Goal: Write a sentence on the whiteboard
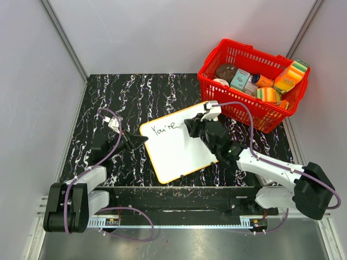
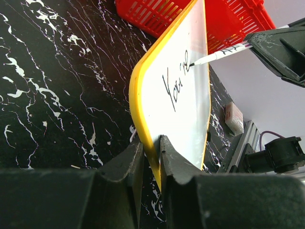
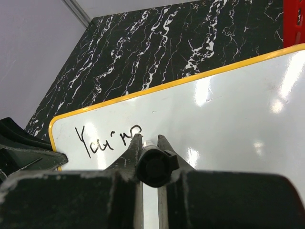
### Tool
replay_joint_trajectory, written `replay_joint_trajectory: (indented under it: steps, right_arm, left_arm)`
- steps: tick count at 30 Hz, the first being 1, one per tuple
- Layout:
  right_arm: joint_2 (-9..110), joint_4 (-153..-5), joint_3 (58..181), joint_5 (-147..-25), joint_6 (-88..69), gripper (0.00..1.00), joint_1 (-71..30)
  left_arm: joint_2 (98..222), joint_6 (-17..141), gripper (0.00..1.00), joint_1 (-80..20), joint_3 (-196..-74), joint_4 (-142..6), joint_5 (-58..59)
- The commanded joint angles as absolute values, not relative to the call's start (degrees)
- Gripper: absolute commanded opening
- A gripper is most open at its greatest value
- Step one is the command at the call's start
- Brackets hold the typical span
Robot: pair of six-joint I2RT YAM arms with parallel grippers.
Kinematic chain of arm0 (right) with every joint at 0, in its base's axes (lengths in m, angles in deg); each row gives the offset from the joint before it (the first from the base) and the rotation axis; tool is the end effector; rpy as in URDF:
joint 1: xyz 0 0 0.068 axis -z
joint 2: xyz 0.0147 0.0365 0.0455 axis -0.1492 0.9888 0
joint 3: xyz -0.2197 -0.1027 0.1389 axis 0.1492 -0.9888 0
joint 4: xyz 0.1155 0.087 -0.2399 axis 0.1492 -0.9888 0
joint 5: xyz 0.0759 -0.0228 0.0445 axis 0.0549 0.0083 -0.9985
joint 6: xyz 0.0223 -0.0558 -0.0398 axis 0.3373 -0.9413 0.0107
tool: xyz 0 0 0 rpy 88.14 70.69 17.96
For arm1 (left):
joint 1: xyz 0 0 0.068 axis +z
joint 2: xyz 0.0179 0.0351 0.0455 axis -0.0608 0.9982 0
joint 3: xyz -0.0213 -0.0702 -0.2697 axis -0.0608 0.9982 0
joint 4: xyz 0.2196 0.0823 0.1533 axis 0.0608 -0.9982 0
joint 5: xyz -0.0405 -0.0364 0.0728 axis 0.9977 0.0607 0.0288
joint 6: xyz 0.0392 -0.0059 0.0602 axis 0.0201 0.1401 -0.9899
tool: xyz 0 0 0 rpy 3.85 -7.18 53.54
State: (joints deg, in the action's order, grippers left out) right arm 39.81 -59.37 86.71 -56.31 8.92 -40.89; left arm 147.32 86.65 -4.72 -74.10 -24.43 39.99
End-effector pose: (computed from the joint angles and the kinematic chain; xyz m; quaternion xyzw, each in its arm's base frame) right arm 0.2251 0.2282 0.2772 -0.0341 0.7572 0.2662 0.5955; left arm 0.2197 -0.0489 0.1720 0.0537 0.7294 -0.4834 0.4811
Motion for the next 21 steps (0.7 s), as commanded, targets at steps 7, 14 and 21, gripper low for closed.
replay_joint_trajectory:
  steps: [7, 14, 21]
  right_arm:
    - [32.4, -57.9, 86.2, -53.7, 4.3, 0.0, -40.1]
    - [32.4, -60.0, 86.9, -57.9, 3.2, 0.0, -35.6]
    - [32.6, -60.6, 87.6, -60.9, 2.1, 0.0, -33.9]
  left_arm:
    - [146.6, 82.7, 0.0, -5.0, -73.2, -22.6, 40.7]
    - [146.5, 82.8, 0.0, -5.0, -73.2, -22.6, 40.8]
    - [146.7, 82.8, 0.0, -5.0, -73.3, -22.5, 40.8]
